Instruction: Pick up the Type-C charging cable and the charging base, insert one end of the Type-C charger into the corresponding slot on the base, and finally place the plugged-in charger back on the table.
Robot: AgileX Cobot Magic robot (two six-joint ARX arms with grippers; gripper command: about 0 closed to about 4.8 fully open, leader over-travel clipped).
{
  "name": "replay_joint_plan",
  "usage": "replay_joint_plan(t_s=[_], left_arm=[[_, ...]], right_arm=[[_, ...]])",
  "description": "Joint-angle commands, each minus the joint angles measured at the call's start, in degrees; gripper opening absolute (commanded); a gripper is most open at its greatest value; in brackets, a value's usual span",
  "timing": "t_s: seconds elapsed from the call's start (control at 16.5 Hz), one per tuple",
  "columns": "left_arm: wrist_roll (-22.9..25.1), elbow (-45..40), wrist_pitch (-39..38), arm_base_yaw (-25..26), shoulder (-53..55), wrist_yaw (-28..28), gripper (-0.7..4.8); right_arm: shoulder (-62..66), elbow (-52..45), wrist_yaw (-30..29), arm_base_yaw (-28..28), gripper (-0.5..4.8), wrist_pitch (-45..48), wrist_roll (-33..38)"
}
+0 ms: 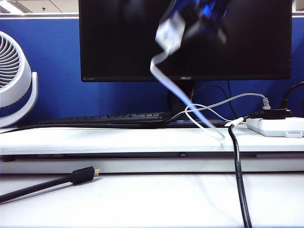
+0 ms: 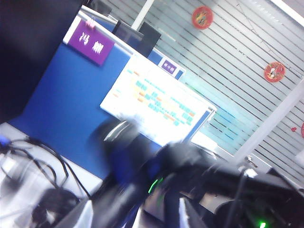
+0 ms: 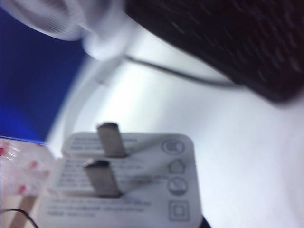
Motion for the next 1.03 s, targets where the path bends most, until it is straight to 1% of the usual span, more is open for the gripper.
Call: replay_joint_plan(t_s=[0.06, 0.18, 0.24, 0.36, 0.42, 0.48, 0.55, 0.79, 0.91, 0.97, 1.03], left_arm=[[0.22, 0.52, 3.89, 0.11, -0.61, -1.07, 2.46], [0.35, 1.92, 4.48, 0.11, -0.72, -2.03, 2.36], [0.35, 2.36, 4.48, 0.11, -0.74, -2.80, 2.36], [0.04, 2.54, 4.44, 0.11, -0.83, -3.45, 2.30], [-0.09, 2.54, 4.44, 0.11, -0.83, -3.56, 2.09], [-0.09, 2.54, 4.44, 0.11, -0.85, -3.56, 2.09], [-0.09, 2.54, 4.22, 0.11, -1.31, -3.26, 2.09], [-0.04, 2.54, 4.04, 0.11, -2.16, -2.67, 2.09], [0.00, 2.51, 4.00, 0.15, -3.28, -1.55, 2.05], [0.00, 2.51, 3.93, 0.17, -3.80, -0.77, 1.87], [0.11, 2.51, 3.41, 0.17, -4.46, -0.17, 1.38]], right_arm=[[4.31, 0.42, 3.52, 2.03, 0.08, -2.36, -0.26], [9.42, 0.42, 3.56, 4.09, 0.08, -2.89, -0.26], [11.41, 0.42, 4.70, 5.27, 0.08, -2.64, -0.31], [15.06, 0.42, 9.49, 7.19, 0.08, -2.34, -0.26], [16.76, 0.42, 11.34, 8.07, 0.08, -2.40, -0.20], [18.51, 0.42, 12.52, 8.87, 0.08, -2.40, -0.07], [20.63, 0.42, 12.09, 9.18, 3.32, -3.15, 0.83], [18.16, 0.46, 12.28, 9.07, 3.33, -2.73, 0.79], [13.09, 0.46, 12.61, 9.05, 3.32, -2.21, 0.83], [11.26, 0.46, 13.16, 9.05, 3.15, -1.64, 0.83], [8.20, 0.46, 13.60, 9.05, 2.57, -0.61, 0.83]])
